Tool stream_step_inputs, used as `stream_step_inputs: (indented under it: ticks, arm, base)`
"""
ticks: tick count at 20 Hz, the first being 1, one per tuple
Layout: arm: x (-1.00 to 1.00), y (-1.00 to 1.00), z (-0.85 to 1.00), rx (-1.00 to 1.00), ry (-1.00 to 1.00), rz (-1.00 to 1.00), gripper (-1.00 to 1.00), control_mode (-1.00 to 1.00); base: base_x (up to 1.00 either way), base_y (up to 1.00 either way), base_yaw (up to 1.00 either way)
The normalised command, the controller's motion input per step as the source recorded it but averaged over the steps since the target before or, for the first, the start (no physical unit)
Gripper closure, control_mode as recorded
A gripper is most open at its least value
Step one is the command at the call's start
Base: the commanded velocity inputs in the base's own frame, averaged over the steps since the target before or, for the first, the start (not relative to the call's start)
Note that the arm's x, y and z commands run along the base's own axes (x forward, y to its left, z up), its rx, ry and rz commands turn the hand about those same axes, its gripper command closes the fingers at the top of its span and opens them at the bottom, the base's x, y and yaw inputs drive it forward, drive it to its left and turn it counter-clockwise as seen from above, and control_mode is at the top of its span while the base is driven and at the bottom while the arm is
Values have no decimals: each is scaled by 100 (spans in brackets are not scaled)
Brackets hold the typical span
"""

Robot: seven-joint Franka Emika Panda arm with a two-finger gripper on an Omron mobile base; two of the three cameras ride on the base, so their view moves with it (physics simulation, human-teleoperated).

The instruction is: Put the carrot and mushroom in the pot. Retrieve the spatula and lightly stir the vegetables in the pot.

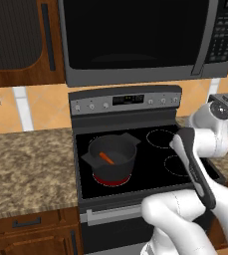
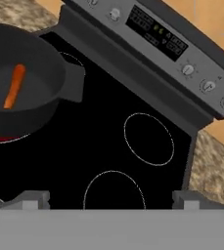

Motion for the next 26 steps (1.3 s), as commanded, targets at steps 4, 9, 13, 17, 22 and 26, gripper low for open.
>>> stream_step_inputs:
  ticks: [4,9,13,17,22,26]
  arm:
    - [2,-100,-27,-4,25,-16,-100,-100]
    - [1,-96,-25,1,18,-26,-100,-100]
    - [1,-75,-31,6,1,-37,-100,-100]
    - [0,-69,-29,15,0,-38,-100,-100]
    - [1,-77,-13,18,0,-33,-100,-100]
    - [0,-63,-1,21,1,-19,-100,-100]
  base:
    - [0,0,0]
    - [0,0,0]
    - [0,0,0]
    - [0,0,0]
    - [0,0,0]
    - [0,0,0]
